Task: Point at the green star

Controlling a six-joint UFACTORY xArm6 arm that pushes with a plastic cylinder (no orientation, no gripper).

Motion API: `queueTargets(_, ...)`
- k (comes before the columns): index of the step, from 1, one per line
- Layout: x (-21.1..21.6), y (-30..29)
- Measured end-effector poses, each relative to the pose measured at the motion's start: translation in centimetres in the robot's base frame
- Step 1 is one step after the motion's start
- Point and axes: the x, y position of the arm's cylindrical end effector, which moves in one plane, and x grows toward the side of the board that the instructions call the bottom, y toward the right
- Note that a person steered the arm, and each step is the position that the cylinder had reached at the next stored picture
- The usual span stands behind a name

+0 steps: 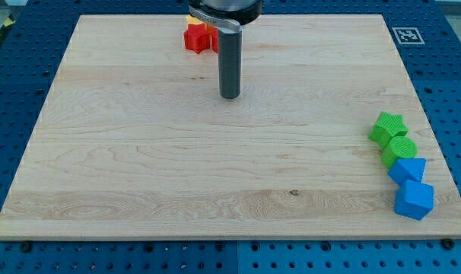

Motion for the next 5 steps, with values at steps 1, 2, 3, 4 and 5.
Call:
queueTargets(1,0.1,0.0)
queueTargets(2,4.0,0.7)
queueTargets(3,4.4,0.8)
queueTargets(4,2.2,2.3)
queueTargets(5,0.3,9.3)
